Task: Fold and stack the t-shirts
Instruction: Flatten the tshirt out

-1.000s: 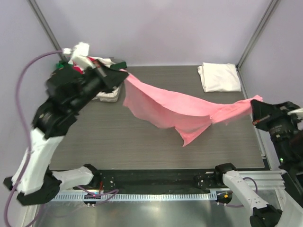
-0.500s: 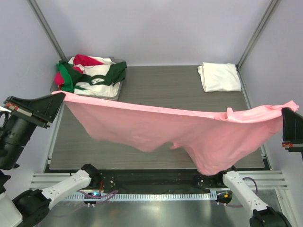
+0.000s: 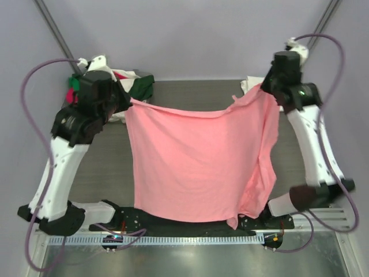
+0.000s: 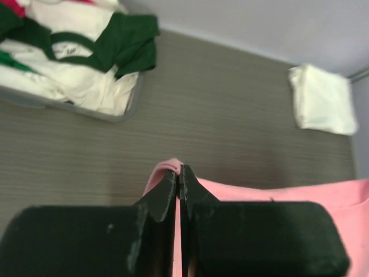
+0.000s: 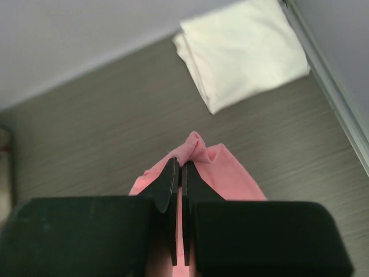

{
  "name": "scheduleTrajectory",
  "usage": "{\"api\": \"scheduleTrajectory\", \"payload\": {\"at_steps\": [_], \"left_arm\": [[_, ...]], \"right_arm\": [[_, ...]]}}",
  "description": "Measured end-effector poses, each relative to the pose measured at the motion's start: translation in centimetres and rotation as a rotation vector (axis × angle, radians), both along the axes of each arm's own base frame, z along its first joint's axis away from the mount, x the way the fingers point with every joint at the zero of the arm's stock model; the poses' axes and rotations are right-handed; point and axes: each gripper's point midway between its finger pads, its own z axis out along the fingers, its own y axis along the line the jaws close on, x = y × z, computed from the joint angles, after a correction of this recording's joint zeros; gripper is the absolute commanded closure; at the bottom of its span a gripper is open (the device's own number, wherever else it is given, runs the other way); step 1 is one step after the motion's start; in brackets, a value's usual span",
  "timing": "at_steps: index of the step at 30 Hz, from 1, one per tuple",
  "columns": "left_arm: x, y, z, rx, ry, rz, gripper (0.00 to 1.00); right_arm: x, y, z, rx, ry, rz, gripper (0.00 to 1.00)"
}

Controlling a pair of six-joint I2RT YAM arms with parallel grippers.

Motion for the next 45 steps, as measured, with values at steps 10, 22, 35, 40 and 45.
{"api": "scheduleTrajectory", "payload": {"at_steps": [10, 22, 35, 40, 45], "left_arm": [[13.7, 4.4, -26.0, 0.087, 0.662, 0.099, 0.11], [5.4, 2.3, -26.3, -0.002, 0.62, -0.02, 0.0], [-0.5, 1.1, -40.1, -0.091, 0.911, 0.009, 0.07], [1.1, 0.9, -41.5, -0.093, 0.945, 0.036, 0.07], [5.6, 0.3, -41.5, -0.079, 0.93, 0.059, 0.07]], "right_arm": [[14.0, -0.6, -27.6, -0.08, 0.634, -0.077, 0.0], [3.6, 2.8, -24.6, 0.136, 0.502, 0.107, 0.0], [2.5, 7.9, -37.8, 0.3, 0.808, 0.253, 0.0], [5.5, 8.5, -38.6, 0.305, 0.808, 0.259, 0.0], [10.5, 9.2, -38.4, 0.303, 0.755, 0.268, 0.0]]}}
